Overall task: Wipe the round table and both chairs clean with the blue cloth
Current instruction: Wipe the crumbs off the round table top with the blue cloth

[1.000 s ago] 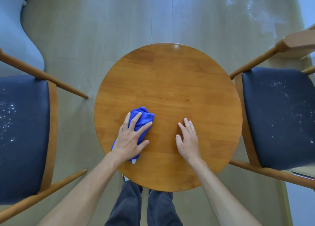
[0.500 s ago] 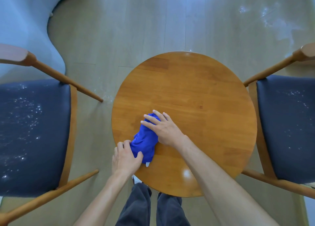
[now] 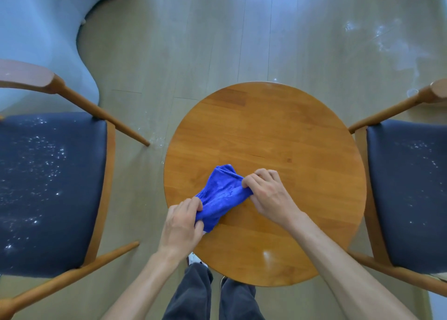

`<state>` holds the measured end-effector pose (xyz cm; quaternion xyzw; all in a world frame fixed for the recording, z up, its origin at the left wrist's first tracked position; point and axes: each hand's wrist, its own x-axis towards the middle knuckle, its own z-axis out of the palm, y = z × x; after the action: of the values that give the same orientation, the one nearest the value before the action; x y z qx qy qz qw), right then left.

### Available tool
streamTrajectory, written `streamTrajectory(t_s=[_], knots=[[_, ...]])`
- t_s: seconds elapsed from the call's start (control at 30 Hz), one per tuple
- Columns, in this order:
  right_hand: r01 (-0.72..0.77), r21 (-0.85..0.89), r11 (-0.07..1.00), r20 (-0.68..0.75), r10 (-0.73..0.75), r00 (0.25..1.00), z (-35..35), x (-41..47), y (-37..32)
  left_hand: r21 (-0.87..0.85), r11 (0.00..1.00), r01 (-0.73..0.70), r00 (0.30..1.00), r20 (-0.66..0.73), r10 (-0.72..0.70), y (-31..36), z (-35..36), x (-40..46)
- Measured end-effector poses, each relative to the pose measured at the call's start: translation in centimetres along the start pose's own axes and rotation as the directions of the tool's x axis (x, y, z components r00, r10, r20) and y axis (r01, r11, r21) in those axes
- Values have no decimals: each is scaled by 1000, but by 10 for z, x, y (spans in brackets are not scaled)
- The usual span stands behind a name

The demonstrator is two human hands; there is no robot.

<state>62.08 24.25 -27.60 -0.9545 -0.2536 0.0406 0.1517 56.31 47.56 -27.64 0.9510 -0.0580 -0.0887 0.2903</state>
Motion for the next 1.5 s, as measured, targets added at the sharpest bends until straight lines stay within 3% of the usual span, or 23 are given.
streamTrajectory(t_s=[0.17,0.27,0.53,0.73,0.9,1.0,1.07,1.2,1.3,1.5], knots=[[-91,44,995,-221,98,970,-29,-23,6,82,965,-249,936,-237,262,21,-36,39],[-108,29,994,-341,111,934,-45,-38,3,100,935,-340,887,-297,354,33,-46,42],[-64,32,997,-307,70,949,-53,-85,-1,7,928,-372,919,-137,370,40,-39,12],[-192,32,981,-264,193,945,-36,-48,24,-77,993,-92,989,111,100,41,-19,69],[-315,45,948,-241,316,918,-12,-12,44,14,1000,-3,994,109,2,39,2,122],[-304,18,952,-264,298,917,-7,-10,49,50,997,-58,997,62,55,38,4,127],[-272,-14,962,-256,259,931,-4,-22,48,122,974,-191,982,33,188,35,7,114],[-148,-66,987,-207,132,969,7,-58,41,310,812,-494,862,50,505,16,26,64],[-53,-115,992,-161,34,986,25,-84,34,319,781,-537,838,96,537,1,45,33],[-46,-179,983,-132,22,991,45,-101,29,365,762,-535,844,202,496,0,66,10]])
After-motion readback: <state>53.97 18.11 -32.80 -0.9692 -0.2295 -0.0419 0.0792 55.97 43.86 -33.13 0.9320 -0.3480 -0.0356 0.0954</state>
